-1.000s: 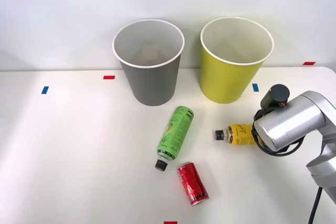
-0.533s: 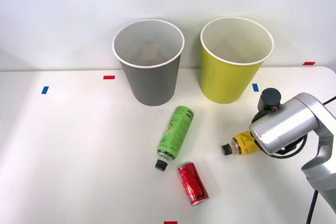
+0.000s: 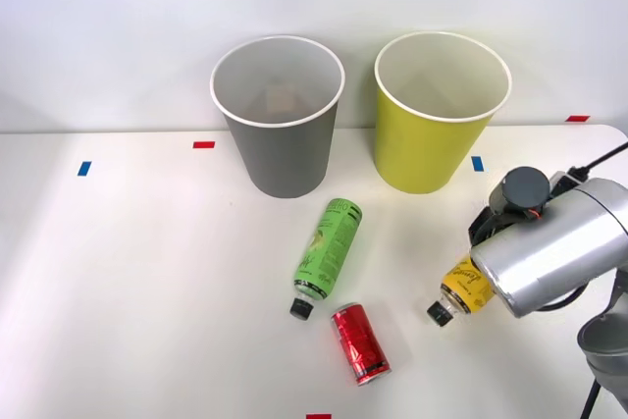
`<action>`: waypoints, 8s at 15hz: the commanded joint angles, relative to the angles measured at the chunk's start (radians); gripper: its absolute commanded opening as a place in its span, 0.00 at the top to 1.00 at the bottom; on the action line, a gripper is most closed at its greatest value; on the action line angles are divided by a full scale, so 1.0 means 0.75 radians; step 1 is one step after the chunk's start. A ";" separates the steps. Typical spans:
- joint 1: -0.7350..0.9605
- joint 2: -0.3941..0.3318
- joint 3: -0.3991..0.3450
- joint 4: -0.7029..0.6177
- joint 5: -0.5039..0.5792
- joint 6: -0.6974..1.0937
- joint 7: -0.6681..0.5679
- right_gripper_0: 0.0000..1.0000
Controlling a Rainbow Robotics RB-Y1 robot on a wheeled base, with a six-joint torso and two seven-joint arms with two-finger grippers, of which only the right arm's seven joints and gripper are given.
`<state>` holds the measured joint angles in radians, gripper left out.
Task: Put cans in the gray bin, plastic bottles in the light green bin
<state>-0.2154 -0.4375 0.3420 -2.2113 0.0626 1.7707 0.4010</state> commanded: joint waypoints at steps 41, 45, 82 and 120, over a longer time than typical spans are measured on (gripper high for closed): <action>-0.463 0.407 -0.636 0.564 -0.259 -1.704 1.433 1.00; -0.463 0.414 -0.642 0.566 -0.259 -1.706 1.433 0.34; 1.271 0.213 -0.278 0.132 -0.527 -3.083 1.416 0.00; 1.639 0.295 -0.071 0.484 -0.116 -3.320 1.472 0.00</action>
<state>1.0094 -0.2086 0.2848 -1.8484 -0.0205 -0.7199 1.4993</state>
